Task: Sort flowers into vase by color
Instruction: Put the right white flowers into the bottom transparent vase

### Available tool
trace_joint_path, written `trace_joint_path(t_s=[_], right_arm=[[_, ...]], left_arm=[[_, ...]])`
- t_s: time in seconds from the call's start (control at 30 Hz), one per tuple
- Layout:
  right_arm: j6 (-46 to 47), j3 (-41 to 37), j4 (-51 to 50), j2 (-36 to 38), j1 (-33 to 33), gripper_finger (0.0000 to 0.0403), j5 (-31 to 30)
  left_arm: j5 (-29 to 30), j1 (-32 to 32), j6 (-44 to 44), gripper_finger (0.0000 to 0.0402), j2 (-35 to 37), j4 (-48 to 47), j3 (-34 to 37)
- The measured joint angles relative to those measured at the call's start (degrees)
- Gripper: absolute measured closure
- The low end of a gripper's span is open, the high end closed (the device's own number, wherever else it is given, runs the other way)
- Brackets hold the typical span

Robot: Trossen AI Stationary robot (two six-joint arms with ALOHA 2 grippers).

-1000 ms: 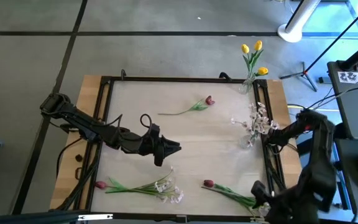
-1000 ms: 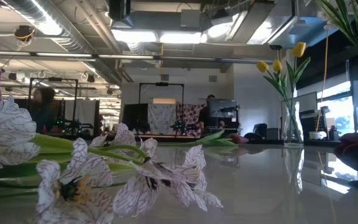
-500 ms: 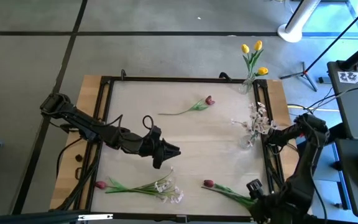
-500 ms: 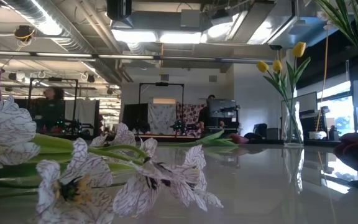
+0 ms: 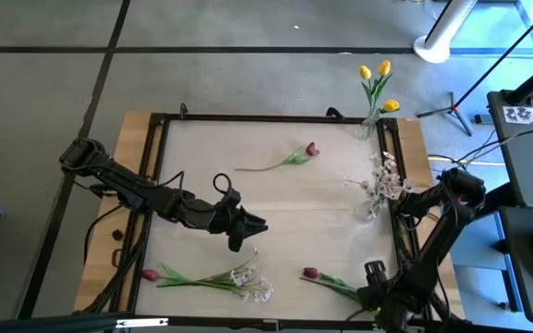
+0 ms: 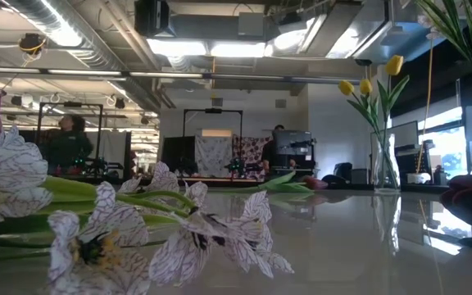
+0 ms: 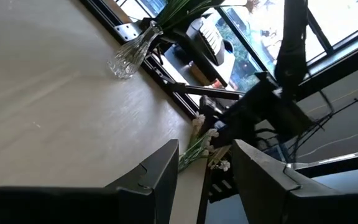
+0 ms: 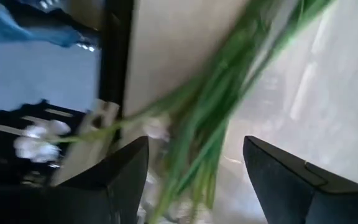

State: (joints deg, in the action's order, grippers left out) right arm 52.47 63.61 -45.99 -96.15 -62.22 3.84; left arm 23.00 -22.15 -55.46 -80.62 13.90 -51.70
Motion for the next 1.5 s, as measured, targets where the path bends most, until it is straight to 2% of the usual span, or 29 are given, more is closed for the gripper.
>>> trace_joint_path(t_s=[0.2,0.27,0.4,0.6,0.73,0.83,0.93,1.03,1.2,1.27,1.37,1.5], right_arm=[[-0.49,-5.51,1.34,-0.01,-0.02,0.0148,-0.20],[-1.88,-6.40,0.82,-0.01,-0.02,0.0161,-0.26],[-8.99,-5.47,-7.14,-0.01,1.02,0.0205,-3.48],[-24.26,2.98,-24.01,-0.01,5.89,0.0250,-12.16],[-26.70,12.33,-32.80,-0.01,6.71,0.0251,-19.87],[-22.49,18.79,-34.89,0.16,5.60,0.0243,-20.08],[-15.81,20.87,-31.86,0.58,3.30,0.0232,-13.72],[-10.00,17.72,-25.11,0.50,0.33,0.0225,-7.95],[-3.23,5.13,-12.92,0.35,-2.26,0.0215,1.02],[-2.69,0.27,-8.22,0.34,-2.42,0.0212,2.71],[-5.01,-5.34,-5.05,0.34,-2.28,0.0213,2.95],[-19.19,-6.69,-8.46,0.34,0.23,0.0214,-5.04]], left_arm=[[0.00,0.00,-1.20,0.0257,0.00,-1.16,0.00],[-0.04,0.00,-1.44,0.0257,0.00,-1.65,0.00],[-0.37,0.00,-1.44,0.0257,0.00,-1.87,0.00],[-0.40,0.37,-1.16,0.0257,0.00,-1.95,0.00],[-0.35,0.45,-1.38,0.0257,0.00,-1.93,0.00],[-0.39,0.39,-1.40,0.0257,0.00,-1.93,0.00],[-0.39,0.33,-1.38,0.0257,0.00,-1.94,0.00],[-0.37,0.33,-1.27,0.0257,0.00,-1.93,0.00],[-0.37,0.33,-1.01,0.0257,0.00,-1.91,0.00],[-0.39,0.33,-1.00,0.0257,0.00,-1.93,0.00],[-0.39,0.33,-0.98,0.0257,0.00,-1.91,0.00],[-0.38,0.33,-0.96,0.0257,0.00,-1.90,0.00]])
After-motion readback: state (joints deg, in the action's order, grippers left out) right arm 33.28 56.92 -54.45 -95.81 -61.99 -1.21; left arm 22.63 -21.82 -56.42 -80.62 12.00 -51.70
